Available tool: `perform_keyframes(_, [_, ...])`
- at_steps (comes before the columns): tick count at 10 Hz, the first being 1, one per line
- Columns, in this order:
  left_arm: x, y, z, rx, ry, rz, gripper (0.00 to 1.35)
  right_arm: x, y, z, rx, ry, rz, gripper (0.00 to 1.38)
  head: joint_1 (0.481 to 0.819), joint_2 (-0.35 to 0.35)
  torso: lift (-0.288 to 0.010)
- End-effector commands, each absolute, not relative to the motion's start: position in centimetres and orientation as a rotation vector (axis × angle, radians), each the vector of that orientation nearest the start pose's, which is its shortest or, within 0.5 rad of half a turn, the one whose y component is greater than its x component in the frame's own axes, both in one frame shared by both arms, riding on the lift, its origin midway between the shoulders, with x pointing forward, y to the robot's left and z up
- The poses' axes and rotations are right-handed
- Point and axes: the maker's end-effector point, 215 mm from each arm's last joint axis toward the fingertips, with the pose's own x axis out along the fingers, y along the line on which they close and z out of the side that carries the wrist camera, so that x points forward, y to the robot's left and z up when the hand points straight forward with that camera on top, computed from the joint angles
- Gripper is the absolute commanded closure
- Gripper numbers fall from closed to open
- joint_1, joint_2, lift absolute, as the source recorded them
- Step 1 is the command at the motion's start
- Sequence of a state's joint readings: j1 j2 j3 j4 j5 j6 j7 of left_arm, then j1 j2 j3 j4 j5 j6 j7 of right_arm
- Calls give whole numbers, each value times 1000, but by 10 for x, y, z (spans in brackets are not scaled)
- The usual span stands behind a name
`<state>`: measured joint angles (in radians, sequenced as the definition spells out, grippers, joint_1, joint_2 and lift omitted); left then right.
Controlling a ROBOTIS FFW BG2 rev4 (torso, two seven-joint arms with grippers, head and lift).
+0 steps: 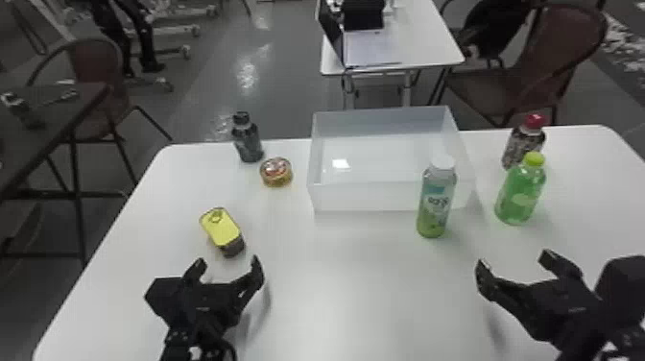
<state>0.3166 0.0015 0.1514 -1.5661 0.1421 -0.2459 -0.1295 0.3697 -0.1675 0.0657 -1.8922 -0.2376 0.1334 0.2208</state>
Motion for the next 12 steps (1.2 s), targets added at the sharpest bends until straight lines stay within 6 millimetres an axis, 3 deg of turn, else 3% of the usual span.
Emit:
perform_keyframes(1, [481,296,-431,-95,58,80,131,468,-167,-396,116,181,340,101,695,156,-130])
perform_keyframes(6, [494,271,-441,-116,111,167,131,471,-163,-391,121,170,347,101,695,138,-130])
perform_keyframes(12, [520,296,-439,-103,105,255,203,472,-155,-386,133,159,365,101,695,153,-130])
